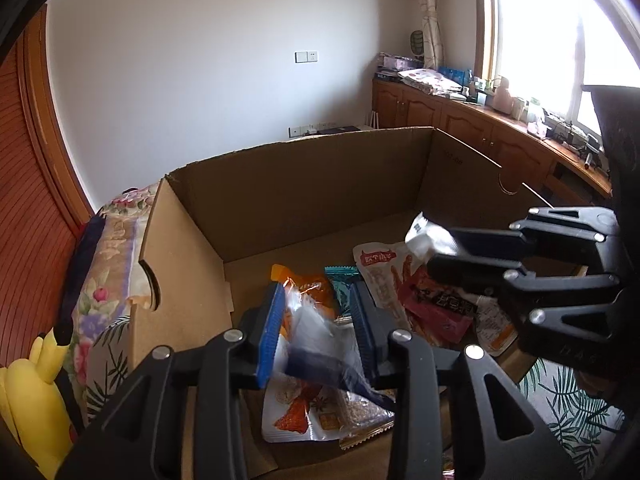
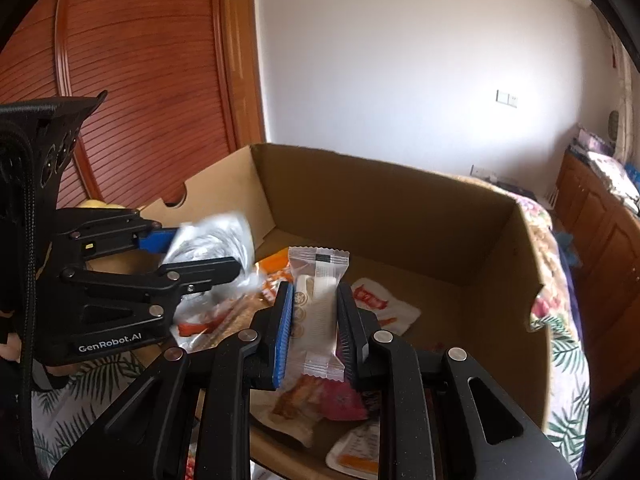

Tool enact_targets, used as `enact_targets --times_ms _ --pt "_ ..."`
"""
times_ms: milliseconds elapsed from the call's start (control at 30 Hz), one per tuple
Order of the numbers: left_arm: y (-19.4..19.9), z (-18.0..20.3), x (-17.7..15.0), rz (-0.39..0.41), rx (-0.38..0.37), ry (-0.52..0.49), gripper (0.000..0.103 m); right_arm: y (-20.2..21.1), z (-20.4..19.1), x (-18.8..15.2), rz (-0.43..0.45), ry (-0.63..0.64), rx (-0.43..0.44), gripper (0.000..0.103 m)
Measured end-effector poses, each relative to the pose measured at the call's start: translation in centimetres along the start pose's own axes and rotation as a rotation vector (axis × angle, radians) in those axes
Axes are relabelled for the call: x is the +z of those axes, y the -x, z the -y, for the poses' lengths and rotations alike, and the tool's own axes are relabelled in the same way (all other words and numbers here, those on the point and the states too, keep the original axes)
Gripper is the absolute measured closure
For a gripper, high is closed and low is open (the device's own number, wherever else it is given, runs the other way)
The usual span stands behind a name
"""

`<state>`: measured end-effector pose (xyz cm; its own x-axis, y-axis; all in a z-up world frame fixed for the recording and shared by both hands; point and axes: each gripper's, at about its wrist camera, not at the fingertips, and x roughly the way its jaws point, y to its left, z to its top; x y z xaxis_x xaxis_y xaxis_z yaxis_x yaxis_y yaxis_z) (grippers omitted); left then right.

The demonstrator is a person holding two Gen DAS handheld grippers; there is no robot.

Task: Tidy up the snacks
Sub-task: 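Carry the cake and silver pouch into the box and open both grippers, then move both tools back toward the duck-neck packet and brown wrapper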

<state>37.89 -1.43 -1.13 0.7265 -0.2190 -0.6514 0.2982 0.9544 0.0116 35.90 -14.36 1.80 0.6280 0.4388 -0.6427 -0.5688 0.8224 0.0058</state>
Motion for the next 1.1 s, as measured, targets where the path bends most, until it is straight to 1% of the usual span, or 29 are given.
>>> enact_targets --times_ms 167,200,267,300,433,700,1100 --pt "0.4 -0.2 -0.2 0.008 0.008 0.007 0.068 -0.4 0.4 -0.4 -0.021 -0.026 0.008 0.081" --pt "0.5 -0.2 -0.3 0.009 0.009 0.011 0.067 -0.3 0.4 -0.4 -0.019 -0.029 0.010 0.079" --pt "0.5 -0.3 -0.4 0.008 0.007 0.018 0.064 0.0 0.4 -0.5 -0.016 -0.029 0.007 0.077" --pt "0.6 -0.4 -0.4 0.009 0.006 0.022 0.063 0.2 0.4 -0.6 -0.014 -0.028 0.004 0.077" --pt "1.3 -0.1 -0.6 0.013 0.010 0.019 0.062 0.9 0.2 -0.7 -0.009 -0.024 -0.004 0.077" --pt "4.1 0.9 -0.8 0.033 0.022 0.003 0.061 4.3 -0.5 -1.1 0.031 -0.015 -0.025 0.077" --pt "9.0 2.3 -2.3 0.066 0.037 0.012 0.048 9.3 -2.1 -3.0 0.068 -0.018 -0.045 0.075"
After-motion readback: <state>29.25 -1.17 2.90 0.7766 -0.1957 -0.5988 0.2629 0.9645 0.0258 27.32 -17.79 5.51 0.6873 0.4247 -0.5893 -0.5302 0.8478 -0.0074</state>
